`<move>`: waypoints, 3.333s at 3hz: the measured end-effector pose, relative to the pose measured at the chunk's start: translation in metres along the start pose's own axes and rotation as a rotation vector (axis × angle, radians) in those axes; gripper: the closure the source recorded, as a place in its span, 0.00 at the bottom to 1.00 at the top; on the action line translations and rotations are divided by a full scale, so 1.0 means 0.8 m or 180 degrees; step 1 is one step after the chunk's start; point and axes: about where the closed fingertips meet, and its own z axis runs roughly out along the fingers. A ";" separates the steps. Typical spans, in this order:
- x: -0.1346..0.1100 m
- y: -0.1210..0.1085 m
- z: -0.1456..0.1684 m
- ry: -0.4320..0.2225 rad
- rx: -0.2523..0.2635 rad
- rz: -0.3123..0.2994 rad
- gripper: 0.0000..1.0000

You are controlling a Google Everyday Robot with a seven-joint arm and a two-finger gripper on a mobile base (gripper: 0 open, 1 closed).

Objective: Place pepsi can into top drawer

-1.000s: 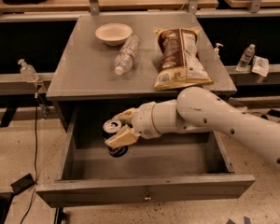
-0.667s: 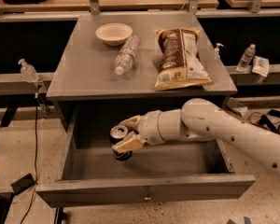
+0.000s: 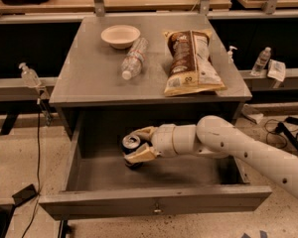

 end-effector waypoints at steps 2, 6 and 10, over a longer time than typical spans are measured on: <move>-0.002 0.002 0.003 -0.0005 -0.0018 -0.0004 0.26; -0.027 0.005 -0.050 -0.1209 0.0049 0.0227 0.00; -0.051 -0.007 -0.100 -0.1171 0.0267 0.0327 0.00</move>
Offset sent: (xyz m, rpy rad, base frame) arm 0.0000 0.0001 0.0004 0.0000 0.0000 0.0001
